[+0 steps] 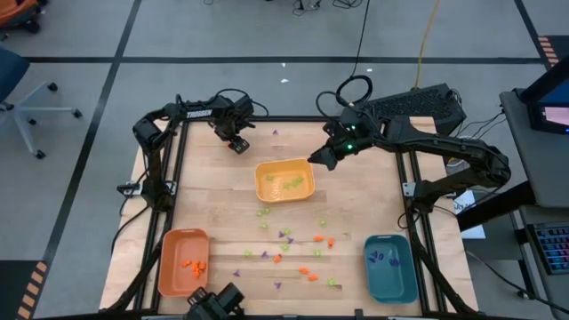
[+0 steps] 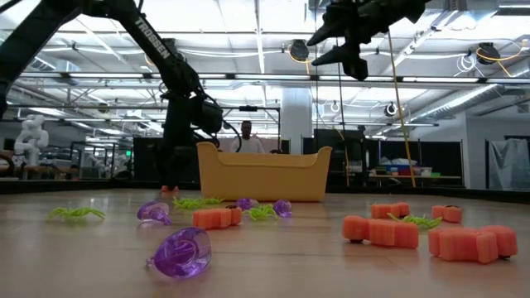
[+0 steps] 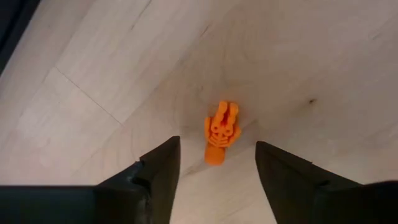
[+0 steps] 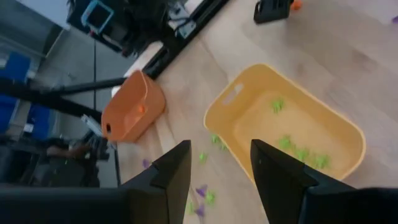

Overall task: Sort Halloween decoration
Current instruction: Put the orange skeleton toy into the orange bin

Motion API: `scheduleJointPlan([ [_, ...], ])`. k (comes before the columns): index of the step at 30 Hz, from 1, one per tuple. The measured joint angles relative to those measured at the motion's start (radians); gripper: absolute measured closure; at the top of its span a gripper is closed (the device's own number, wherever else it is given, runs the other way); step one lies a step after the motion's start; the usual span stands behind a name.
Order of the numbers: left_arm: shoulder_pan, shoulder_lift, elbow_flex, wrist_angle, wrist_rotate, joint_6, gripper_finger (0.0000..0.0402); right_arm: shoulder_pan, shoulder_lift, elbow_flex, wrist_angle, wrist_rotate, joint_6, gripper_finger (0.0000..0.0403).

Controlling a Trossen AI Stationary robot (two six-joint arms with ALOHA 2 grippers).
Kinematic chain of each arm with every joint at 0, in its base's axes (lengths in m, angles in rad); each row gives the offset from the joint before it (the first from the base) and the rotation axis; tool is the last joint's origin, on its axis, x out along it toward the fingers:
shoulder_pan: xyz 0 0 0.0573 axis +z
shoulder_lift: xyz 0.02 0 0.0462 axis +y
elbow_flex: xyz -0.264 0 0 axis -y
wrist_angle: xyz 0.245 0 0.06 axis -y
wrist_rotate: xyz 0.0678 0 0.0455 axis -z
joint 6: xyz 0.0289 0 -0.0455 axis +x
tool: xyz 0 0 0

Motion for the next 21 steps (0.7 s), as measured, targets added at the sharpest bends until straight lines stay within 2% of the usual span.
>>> scheduleJointPlan([
  [10, -0.012, 0.000, 0.000, 0.015, 0.004, 0.029, 0.0282, 0.062, 0.000, 0.000, 0.034, 0.133, 0.058, 0.0248],
  [21, -0.039, -0.002, 0.000, 0.053, 0.002, 0.026, 0.0382, 0.087, 0.000, 0.000, 0.033, 0.141, 0.104, 0.0248],
])
